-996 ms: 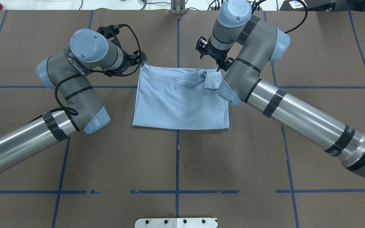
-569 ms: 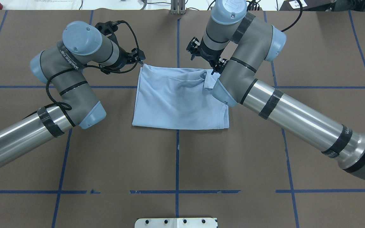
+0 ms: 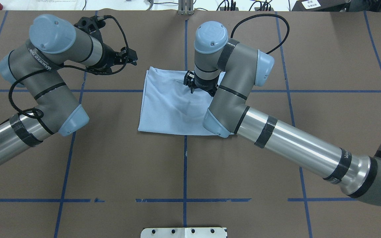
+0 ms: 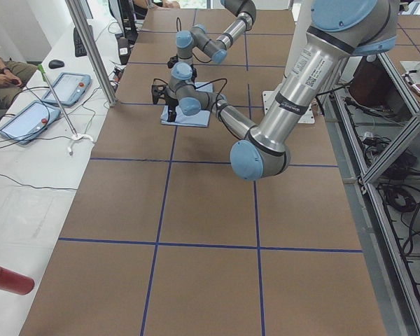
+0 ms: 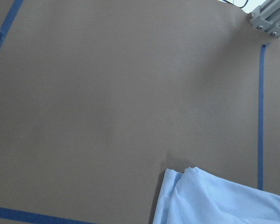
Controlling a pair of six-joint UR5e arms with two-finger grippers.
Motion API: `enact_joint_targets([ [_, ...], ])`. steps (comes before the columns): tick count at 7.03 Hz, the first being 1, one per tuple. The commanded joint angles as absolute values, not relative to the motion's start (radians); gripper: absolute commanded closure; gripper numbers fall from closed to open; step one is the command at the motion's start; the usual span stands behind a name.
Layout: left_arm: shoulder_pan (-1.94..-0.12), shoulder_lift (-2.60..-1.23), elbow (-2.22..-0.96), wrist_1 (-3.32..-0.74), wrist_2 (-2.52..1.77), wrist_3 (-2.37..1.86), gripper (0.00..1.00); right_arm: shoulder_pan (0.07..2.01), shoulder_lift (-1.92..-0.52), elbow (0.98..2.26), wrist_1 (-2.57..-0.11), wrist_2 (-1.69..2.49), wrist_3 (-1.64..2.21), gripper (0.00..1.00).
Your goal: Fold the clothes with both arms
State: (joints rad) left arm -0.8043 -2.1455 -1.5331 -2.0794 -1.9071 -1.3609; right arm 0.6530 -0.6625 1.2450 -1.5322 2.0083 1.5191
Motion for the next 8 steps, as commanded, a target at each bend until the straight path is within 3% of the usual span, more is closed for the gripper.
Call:
enact_joint_targets([
  [1, -0.805, -2.135, -1.572, -2.079, -1.907, -1.361, 0.00, 0.641, -0.653, 1.235, -1.611, 1.987, 1.349, 0.00],
  [8, -0.799, -2.131, -1.588, -2.080, -1.898, -1.370, 0.00, 0.702, -0.655, 1.189, -1.657, 1.928, 1.043, 0.00],
])
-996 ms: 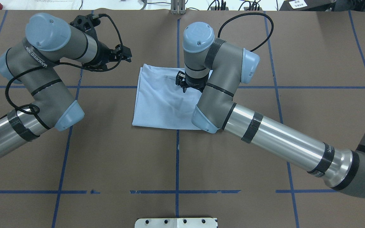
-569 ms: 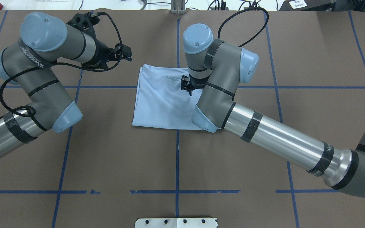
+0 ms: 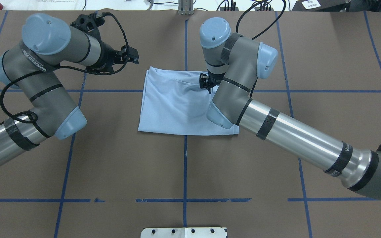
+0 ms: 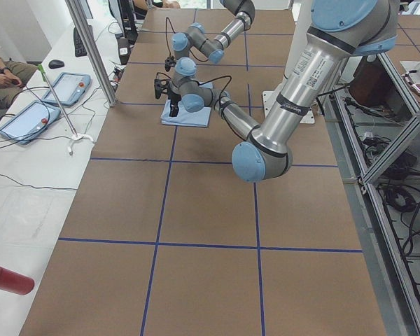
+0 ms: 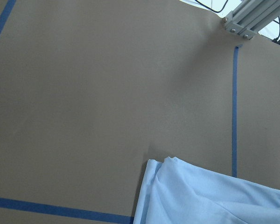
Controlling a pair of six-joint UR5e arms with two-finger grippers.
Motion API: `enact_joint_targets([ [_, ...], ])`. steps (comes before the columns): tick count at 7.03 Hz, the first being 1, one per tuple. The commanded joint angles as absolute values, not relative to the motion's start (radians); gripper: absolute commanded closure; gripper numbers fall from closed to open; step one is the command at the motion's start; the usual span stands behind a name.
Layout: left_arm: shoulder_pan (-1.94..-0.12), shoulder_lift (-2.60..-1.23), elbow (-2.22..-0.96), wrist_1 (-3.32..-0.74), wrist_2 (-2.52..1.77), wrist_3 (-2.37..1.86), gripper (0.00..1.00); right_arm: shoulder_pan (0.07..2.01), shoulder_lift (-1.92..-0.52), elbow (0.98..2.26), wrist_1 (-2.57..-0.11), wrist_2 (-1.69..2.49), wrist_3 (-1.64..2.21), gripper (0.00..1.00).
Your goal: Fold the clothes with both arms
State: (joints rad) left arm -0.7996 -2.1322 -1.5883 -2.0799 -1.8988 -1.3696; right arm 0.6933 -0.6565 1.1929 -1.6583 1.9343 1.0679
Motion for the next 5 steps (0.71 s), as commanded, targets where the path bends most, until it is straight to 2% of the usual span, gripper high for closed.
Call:
enact_joint_targets([
  [1, -0.799, -2.131, -1.588, -2.080, -1.898, -1.370, 0.00, 0.713, -0.655, 1.174, -1.655, 1.928, 1.037, 0.00],
  [5, -0.799, -2.131, -1.588, -2.080, -1.896, -1.368, 0.00, 0.719, -0.630, 1.144, -1.651, 1.913, 1.019, 0.00],
])
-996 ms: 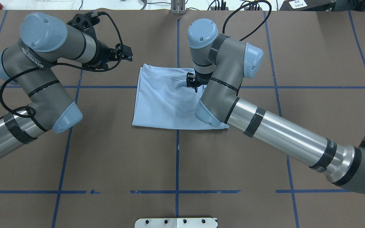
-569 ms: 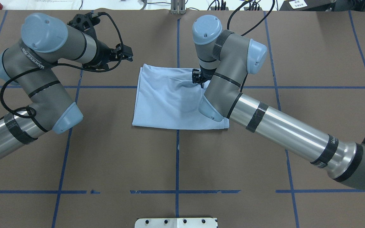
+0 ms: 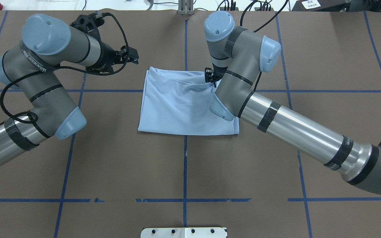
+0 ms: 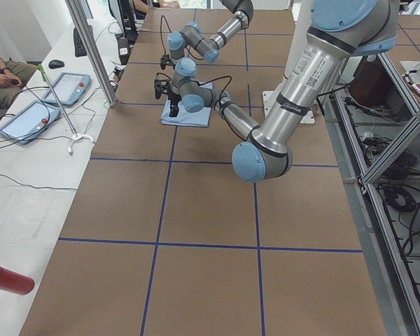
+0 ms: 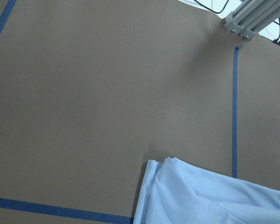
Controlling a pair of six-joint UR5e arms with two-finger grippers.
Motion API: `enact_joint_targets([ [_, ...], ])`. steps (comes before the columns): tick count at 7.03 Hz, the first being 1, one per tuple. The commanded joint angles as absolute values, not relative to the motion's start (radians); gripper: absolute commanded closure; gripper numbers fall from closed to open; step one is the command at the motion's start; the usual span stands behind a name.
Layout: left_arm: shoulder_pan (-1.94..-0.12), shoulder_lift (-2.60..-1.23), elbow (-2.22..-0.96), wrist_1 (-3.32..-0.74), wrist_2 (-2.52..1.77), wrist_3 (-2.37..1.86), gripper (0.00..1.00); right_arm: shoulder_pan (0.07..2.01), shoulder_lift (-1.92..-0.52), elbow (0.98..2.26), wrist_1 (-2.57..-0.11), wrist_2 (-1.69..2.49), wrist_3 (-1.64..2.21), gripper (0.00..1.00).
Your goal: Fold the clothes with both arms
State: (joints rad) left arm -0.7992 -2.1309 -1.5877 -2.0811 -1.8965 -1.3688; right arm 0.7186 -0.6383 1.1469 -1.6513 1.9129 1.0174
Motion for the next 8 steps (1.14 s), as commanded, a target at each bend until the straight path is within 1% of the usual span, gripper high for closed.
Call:
enact_joint_targets([
  [1, -0.799, -2.131, -1.589, -2.080, -1.896, -1.368, 0.00, 0.719, -0.629, 1.143, -1.620, 1.911, 1.023, 0.00],
  [3, -0.799, -2.131, -1.589, -2.080, -1.896, -1.368, 0.00, 0.719, -0.606, 1.082, -1.557, 1.911, 1.028, 0.00],
  [8, -0.799, -2.134, -1.588, -2.080, -1.896, -1.370, 0.00, 0.765, -0.607, 1.025, -1.560, 1.910, 0.931, 0.00],
])
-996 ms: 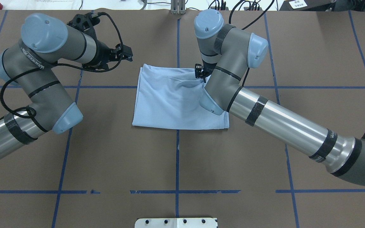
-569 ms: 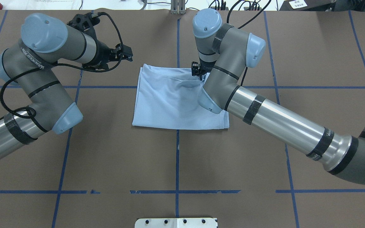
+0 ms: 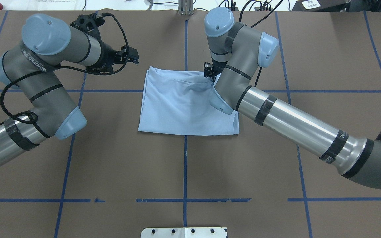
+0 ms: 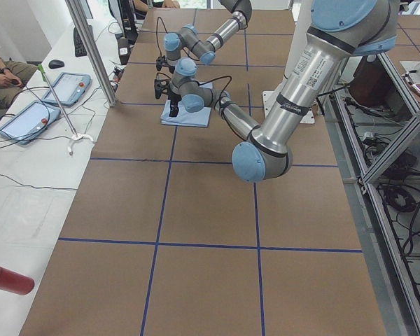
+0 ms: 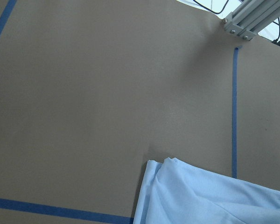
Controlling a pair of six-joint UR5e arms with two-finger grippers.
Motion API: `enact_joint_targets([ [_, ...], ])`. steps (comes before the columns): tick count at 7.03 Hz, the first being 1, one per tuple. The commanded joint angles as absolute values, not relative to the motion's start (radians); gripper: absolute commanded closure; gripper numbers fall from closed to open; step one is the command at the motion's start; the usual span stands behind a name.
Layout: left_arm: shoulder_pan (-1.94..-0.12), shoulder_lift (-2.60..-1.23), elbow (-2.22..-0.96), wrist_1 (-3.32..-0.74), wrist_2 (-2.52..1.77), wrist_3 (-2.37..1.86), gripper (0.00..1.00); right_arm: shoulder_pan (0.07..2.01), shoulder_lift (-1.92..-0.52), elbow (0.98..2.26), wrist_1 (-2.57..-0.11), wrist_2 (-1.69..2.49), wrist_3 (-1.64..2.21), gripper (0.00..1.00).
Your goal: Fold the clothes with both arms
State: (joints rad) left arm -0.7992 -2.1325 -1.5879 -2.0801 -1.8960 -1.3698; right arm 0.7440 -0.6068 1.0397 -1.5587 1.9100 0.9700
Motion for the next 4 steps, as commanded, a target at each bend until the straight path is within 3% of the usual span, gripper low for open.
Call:
enact_joint_targets([
  [1, -0.798, -2.134, -1.588, -2.080, -1.896, -1.370, 0.00, 0.781, -0.610, 1.022, -1.560, 1.910, 0.908, 0.00],
  [4, -0.798, -2.138, -1.588, -2.080, -1.896, -1.370, 0.00, 0.807, -0.609, 1.002, -1.559, 1.908, 0.868, 0.00],
])
